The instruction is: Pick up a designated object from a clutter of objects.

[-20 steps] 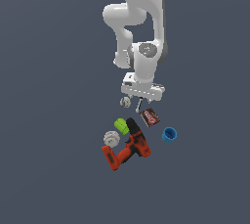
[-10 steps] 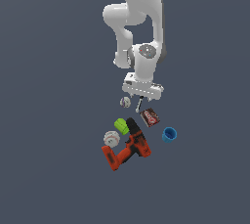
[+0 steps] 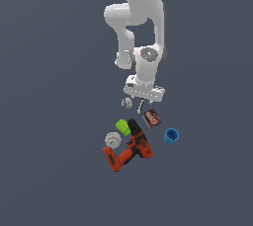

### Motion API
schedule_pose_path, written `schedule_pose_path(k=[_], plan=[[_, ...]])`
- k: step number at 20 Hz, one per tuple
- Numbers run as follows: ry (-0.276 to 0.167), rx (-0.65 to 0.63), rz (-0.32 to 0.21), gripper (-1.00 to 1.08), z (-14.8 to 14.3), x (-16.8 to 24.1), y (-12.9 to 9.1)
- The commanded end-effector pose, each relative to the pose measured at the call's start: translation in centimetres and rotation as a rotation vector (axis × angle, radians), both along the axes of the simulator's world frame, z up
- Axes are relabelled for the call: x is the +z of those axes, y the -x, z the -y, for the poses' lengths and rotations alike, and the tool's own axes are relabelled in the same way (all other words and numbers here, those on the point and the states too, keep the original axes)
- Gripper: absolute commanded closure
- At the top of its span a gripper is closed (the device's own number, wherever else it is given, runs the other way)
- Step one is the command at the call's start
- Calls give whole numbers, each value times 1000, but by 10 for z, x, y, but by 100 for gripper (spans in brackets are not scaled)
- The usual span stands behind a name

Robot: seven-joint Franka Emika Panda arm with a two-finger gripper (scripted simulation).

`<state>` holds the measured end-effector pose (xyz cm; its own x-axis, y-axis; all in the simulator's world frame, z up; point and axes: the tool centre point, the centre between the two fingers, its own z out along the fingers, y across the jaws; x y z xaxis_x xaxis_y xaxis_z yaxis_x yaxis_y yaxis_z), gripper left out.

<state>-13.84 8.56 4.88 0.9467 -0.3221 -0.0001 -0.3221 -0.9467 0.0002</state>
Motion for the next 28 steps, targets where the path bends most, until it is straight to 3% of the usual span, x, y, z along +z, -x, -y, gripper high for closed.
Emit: schedule_pose_path(k=[1,16,17,26,28], plan=[[0,0,0,-92,0,-8,1],[0,-2,0,-92,0,-39,0],[0,-2,0,108,0,-39,0],[0,-2,0,108,0,-39,0],[-5,3,21,108,-4,-31,-6]])
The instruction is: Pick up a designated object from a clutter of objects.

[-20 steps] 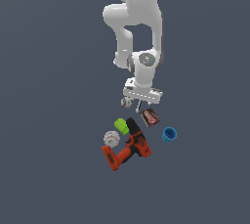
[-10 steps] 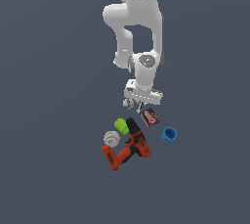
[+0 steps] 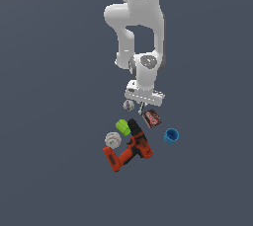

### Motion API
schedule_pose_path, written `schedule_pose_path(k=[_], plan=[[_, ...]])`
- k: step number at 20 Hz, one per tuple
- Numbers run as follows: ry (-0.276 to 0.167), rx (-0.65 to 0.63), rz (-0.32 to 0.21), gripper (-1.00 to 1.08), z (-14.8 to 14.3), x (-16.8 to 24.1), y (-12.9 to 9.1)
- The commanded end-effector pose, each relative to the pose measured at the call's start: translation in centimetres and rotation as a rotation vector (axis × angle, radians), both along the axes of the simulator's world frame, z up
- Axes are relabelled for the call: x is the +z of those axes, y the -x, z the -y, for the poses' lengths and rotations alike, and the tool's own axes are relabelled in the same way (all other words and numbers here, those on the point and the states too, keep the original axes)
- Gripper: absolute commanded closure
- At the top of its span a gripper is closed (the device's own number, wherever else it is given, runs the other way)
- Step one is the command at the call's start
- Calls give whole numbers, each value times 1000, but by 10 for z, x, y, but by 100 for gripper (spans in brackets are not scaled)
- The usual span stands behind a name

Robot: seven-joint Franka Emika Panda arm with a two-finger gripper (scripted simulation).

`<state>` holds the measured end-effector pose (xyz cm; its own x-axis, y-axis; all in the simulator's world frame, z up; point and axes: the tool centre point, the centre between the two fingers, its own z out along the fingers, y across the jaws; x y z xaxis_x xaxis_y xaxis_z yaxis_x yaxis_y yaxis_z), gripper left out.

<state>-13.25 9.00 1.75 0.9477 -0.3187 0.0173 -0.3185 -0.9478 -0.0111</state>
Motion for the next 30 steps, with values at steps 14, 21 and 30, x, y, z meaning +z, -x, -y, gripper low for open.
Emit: schedule_pose_path(k=[14,21,30], plan=[[1,-1,-2,108,35,46,-20],[-1,-1,-4,108,72,96,-41],[-2,-1,-7,108,126,168,-72]])
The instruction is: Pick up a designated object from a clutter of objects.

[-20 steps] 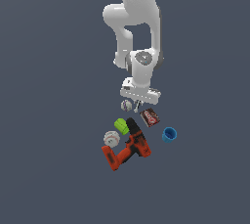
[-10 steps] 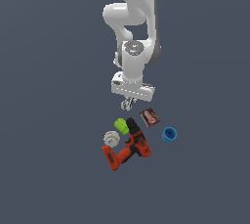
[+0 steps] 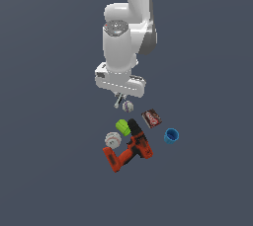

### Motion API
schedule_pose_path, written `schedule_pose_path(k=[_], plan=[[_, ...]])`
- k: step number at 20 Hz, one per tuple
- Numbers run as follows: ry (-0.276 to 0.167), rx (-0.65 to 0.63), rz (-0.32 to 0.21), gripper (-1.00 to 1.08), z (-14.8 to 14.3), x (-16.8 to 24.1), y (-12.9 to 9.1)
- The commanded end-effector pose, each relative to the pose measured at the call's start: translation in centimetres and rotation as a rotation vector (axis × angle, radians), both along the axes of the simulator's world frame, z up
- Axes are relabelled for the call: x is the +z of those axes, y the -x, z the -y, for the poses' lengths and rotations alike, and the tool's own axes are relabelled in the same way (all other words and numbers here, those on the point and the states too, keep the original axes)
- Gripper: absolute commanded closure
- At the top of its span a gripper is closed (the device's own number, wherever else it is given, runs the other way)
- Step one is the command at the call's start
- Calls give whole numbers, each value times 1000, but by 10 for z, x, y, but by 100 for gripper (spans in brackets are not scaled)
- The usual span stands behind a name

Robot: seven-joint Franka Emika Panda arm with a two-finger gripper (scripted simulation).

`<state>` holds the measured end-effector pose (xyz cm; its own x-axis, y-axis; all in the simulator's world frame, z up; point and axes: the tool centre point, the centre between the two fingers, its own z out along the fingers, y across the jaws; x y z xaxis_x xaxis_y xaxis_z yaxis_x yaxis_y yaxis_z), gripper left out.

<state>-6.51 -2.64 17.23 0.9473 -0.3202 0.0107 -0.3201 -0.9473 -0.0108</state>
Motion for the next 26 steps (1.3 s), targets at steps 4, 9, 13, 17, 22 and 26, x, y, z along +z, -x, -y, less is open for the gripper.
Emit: schedule_pose_path(k=[4,9,13,17,22,26], plan=[[0,0,-3,108,34,46,-20],[2,-1,-5,108,66,87,-39],[3,-1,-6,108,88,117,-53],[4,-2,-8,108,109,143,-67],[5,-3,-10,108,131,173,-82],[6,-3,-11,108,147,194,-94]])
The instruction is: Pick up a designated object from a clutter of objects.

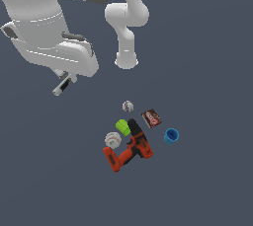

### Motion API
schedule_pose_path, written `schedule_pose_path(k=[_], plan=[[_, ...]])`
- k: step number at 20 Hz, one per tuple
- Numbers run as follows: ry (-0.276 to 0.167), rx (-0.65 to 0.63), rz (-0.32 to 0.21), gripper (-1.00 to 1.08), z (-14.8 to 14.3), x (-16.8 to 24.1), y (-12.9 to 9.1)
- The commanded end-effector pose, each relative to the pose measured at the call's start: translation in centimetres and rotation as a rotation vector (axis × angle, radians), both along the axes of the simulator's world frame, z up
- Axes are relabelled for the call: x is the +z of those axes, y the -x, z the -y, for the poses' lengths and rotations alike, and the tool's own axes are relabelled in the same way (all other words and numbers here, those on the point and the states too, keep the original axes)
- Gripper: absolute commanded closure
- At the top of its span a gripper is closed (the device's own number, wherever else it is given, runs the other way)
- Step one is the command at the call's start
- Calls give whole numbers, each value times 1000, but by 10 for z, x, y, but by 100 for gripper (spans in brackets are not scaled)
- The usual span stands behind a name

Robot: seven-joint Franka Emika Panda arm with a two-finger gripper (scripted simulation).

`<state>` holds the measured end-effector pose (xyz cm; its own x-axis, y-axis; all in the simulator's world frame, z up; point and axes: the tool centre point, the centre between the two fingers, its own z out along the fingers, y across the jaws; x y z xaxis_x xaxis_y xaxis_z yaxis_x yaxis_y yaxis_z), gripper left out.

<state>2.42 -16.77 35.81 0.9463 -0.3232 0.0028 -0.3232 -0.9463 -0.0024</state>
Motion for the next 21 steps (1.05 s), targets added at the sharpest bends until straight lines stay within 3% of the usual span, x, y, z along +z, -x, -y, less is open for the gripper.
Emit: schedule_pose_path(k=[1,10,21], plan=[[0,0,-1,108,10,13,-7],[1,0,-3,108,34,45,-25],[1,0,-3,108,43,57,-33]])
